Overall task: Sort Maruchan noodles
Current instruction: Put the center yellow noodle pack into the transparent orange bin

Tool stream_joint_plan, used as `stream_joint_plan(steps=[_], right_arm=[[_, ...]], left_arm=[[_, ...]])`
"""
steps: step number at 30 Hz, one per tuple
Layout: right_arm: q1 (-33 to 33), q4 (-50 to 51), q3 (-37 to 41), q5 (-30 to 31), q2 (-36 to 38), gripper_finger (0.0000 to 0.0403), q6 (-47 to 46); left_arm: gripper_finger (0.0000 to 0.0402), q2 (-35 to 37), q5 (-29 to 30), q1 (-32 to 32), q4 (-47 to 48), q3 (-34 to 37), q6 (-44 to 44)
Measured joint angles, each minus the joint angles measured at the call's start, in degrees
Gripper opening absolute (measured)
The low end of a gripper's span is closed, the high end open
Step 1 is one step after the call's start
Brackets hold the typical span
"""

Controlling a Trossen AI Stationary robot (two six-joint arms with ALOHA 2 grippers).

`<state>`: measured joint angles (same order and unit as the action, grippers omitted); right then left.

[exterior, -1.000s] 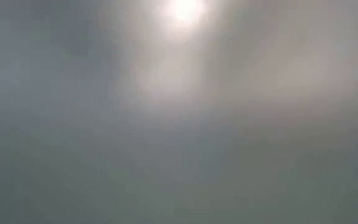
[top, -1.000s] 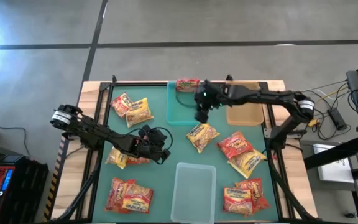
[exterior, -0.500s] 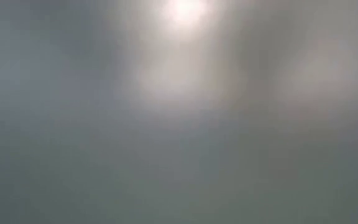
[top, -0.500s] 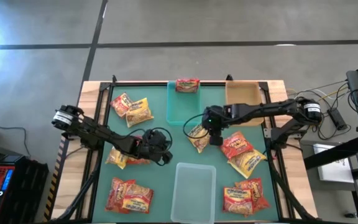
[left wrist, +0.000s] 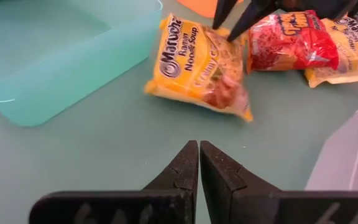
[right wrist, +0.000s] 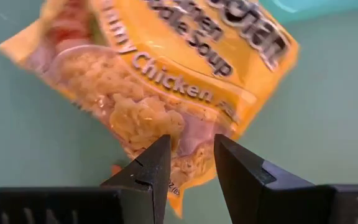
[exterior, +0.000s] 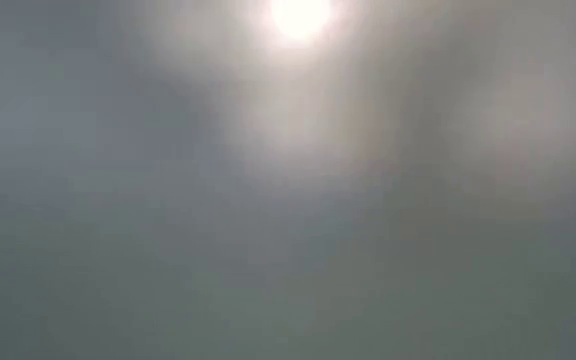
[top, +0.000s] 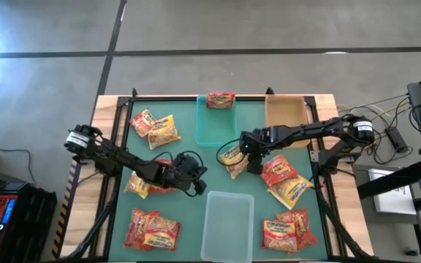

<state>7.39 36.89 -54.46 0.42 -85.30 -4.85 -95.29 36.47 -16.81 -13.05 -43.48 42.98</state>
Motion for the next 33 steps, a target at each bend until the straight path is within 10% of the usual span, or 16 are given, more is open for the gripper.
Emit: stream_joint_plan(steps=[10, 24, 33], right_arm=[[-2.8, -16.6, 1.0, -18.7, 0.0, 0.0095, -7.2], [-3.1, -1.3, -1.1, -4.2, 0.4, 0.0074, 3.8], [-3.6, -12.9, 2.1, -6.3, -2.7, 0.0071, 2.0]], left_arm=[[0.0, 0.0, 0.0, 0.0, -0.8, 0.0, -1.7], [0.0, -0.1, 1.1, 0.1, -1.5, 0.0, -2.0], [0.0, -0.1, 1.9, 0.1, -1.5, 0.0, -2.0]])
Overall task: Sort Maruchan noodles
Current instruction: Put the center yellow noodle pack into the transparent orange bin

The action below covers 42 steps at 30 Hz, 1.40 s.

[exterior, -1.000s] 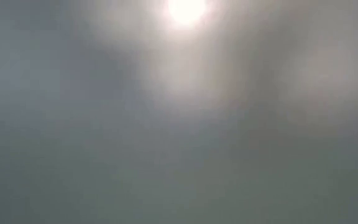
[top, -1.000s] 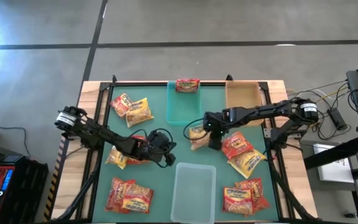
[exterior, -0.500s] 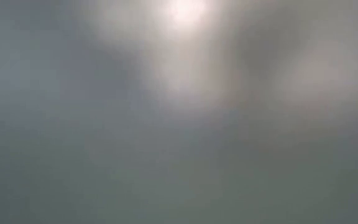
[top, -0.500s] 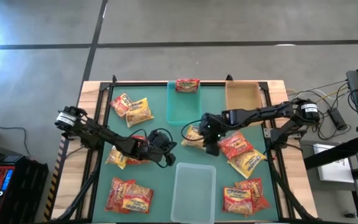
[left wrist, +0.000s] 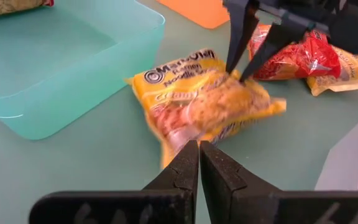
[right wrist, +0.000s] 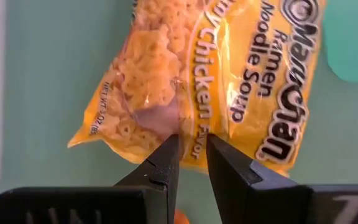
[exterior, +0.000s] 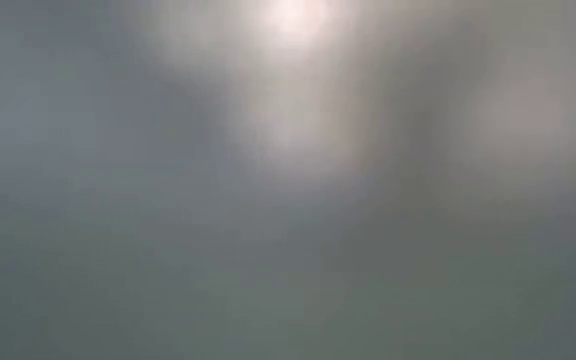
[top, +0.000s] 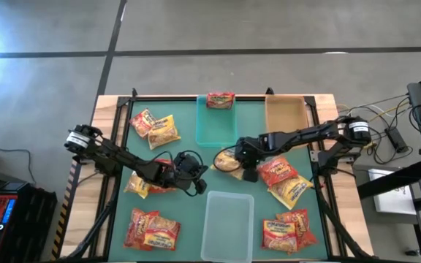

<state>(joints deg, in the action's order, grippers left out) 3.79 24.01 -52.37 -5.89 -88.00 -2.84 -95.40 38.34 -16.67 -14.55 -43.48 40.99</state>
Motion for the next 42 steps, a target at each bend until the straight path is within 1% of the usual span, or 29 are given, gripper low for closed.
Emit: stream_joint_plan(steps=[4, 8, 11, 14, 18, 21, 24, 27, 29, 34, 36, 39, 42], right_arm=[[-0.6, -7.3, 0.1, -3.6, -2.2, 0.0069, -0.9], [-0.9, -15.9, 0.1, -10.0, -4.0, 0.0068, -0.5], [-1.0, -17.1, 0.1, -12.4, -3.9, 0.0068, -0.3], [-0.9, -15.5, 0.1, -12.3, -2.1, 0.0068, -0.5], [-0.9, -13.4, 0.1, -12.3, 1.2, 0.0068, -2.0], [-0.9, -10.8, 0.1, -12.1, 3.6, 0.0068, -3.7], [-0.9, -8.8, 0.1, -12.1, 5.3, 0.0069, -5.9], [-0.9, -6.7, 0.1, -12.1, 6.2, 0.0081, -7.4], [-0.9, -5.6, 0.1, -12.1, 6.3, 0.0095, -7.9], [-0.9, -4.8, 1.0, -11.9, 6.1, 0.0141, -8.7], [-0.8, -4.8, 1.4, -9.5, 6.1, 0.0159, -9.0], [-0.6, -4.3, 2.1, -4.1, 6.2, 0.0179, -9.5], [-0.1, -4.1, 2.8, -2.0, 6.2, 0.0193, -8.7]], left_arm=[[0.0, 0.0, 0.1, 0.0, 0.0, 0.0, 0.0], [0.0, 0.0, 0.2, 0.0, 0.0, 0.0, 0.0], [0.0, 0.0, 0.2, 0.1, 0.0, 0.0, 0.0], [0.0, 0.0, 0.4, 0.2, 0.1, 0.0, 0.0], [0.0, -2.2, 6.8, 0.3, -2.5, 0.0, -0.1], [0.0, -5.0, 7.1, 1.0, -6.1, 0.0, -0.5], [0.0, -8.2, 4.8, 1.9, -9.7, 0.0, -1.5], [0.0, -10.7, -0.2, 3.0, -12.9, -0.6, -3.6], [0.0, -11.9, -2.9, 3.5, -13.4, -2.1, -5.5], [0.0, -14.8, -5.8, 3.6, -12.8, -5.3, -9.7], [0.0, -15.6, -7.0, 3.7, -12.9, -6.2, -9.9], [0.0, -15.9, -7.7, 3.7, -12.3, -6.6, -9.5], [0.0, -15.3, -7.7, 3.7, -11.7, -6.4, -9.7]])
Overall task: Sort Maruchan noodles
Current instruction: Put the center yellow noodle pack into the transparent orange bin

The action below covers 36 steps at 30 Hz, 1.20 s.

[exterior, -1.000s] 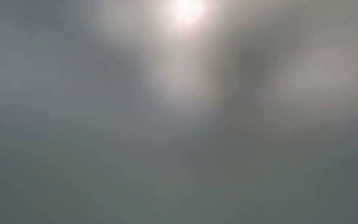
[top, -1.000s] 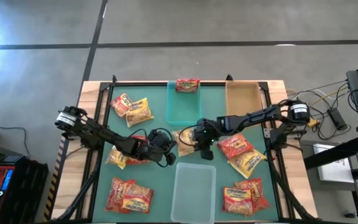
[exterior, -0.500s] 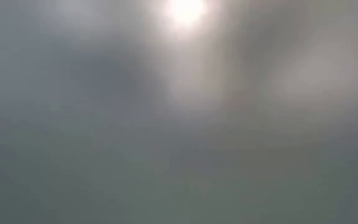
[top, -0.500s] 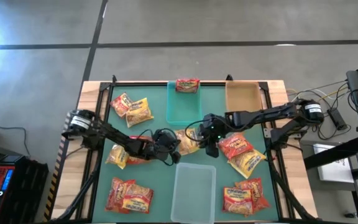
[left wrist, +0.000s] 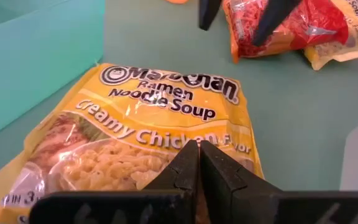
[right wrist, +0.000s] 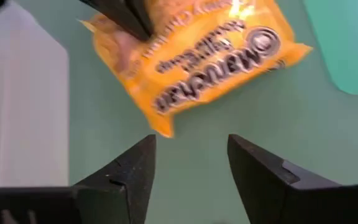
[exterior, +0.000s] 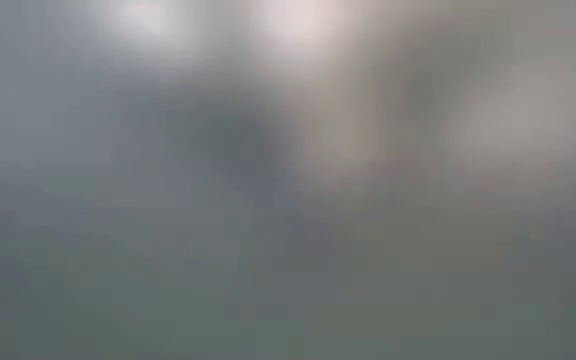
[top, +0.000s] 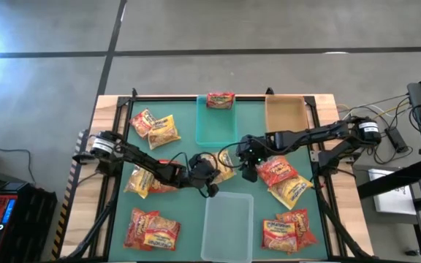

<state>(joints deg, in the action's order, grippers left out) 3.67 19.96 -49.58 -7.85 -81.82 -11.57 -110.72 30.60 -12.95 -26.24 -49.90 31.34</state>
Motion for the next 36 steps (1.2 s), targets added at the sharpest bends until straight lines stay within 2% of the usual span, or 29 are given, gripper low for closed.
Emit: stream_joint_plan(steps=[10, 17, 36], right_arm=[[1.3, -0.1, 1.0, 0.3, 0.0, 0.0201, 0.6], [1.2, -0.7, 1.0, 2.4, 0.0, 0.0201, 0.6], [1.2, -0.7, 1.0, 2.4, 0.0, 0.0201, -1.8]], left_arm=[[0.0, 1.9, 0.4, 0.0, 1.9, 0.2, -2.2], [0.0, 2.3, 0.4, 0.0, 4.0, 0.2, -1.2], [0.0, 3.2, 0.9, 0.0, 13.5, -0.1, 2.7]])
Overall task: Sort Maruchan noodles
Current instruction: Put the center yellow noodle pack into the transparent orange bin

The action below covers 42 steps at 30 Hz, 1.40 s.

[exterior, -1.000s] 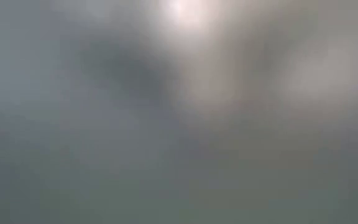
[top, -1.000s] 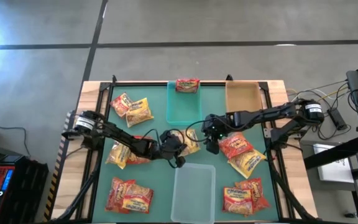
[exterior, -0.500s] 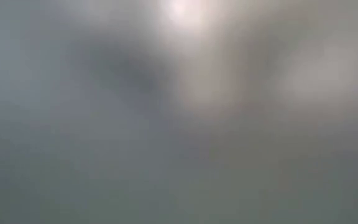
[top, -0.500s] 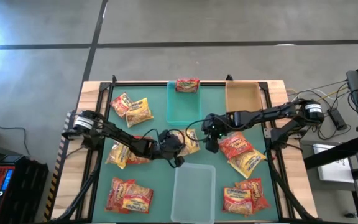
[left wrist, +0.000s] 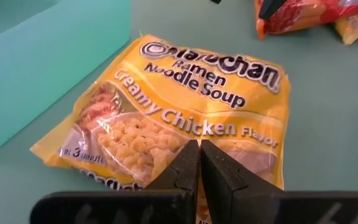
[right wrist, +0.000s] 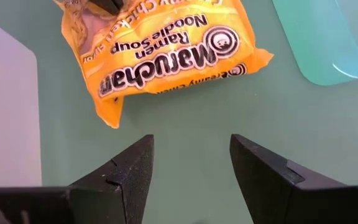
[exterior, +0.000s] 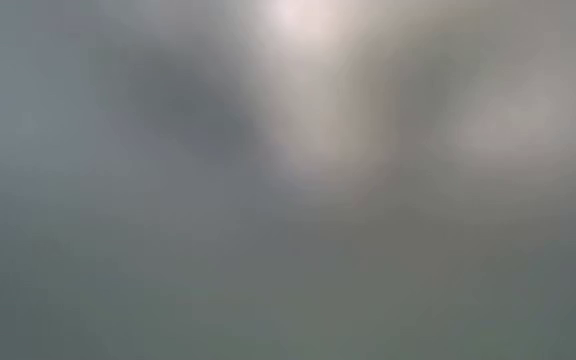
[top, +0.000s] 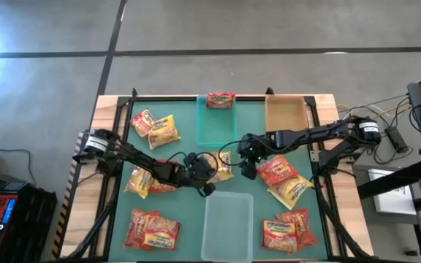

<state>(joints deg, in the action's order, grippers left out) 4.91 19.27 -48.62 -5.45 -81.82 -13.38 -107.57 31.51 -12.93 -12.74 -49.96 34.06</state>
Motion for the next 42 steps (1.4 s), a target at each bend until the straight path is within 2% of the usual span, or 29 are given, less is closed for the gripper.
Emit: stream_joint_plan(steps=[4, 17, 25, 29, 33, 35, 38, 42], right_arm=[[0.0, -0.2, 0.0, -0.1, 0.0, 0.0201, -1.3], [0.2, -5.6, 0.0, -1.1, 0.0, 0.0201, -5.8], [1.4, -13.0, 1.9, -5.5, -1.3, 0.0201, -11.5], [1.8, -17.5, 4.0, -5.7, -3.5, 0.0201, -15.0], [1.9, -23.3, 4.3, -5.5, -5.0, 0.0201, -16.6], [1.8, -25.8, 4.3, -3.5, -5.8, 0.0201, -15.6], [1.6, -25.8, 4.3, -1.0, -6.8, 0.0201, -16.7], [1.6, -25.3, 4.3, -2.0, -7.5, 0.0201, -20.6]], left_arm=[[0.0, 0.0, 0.0, 0.0, 3.1, 0.0, 1.9], [0.0, -0.1, -1.1, -0.5, 5.1, 0.9, 2.8], [0.0, -0.1, -1.6, -0.5, 5.3, 0.9, 3.1], [0.0, -0.1, -1.6, -0.7, 5.4, 0.9, 3.1], [0.0, -0.1, -1.7, -0.7, 5.4, 0.9, 3.1], [0.0, -0.1, -1.7, -0.7, 5.4, 0.9, 3.1], [0.0, -0.1, -1.3, -0.7, 5.3, 0.9, 3.1], [0.0, -0.1, -1.1, -0.8, 5.2, 0.9, 3.1]])
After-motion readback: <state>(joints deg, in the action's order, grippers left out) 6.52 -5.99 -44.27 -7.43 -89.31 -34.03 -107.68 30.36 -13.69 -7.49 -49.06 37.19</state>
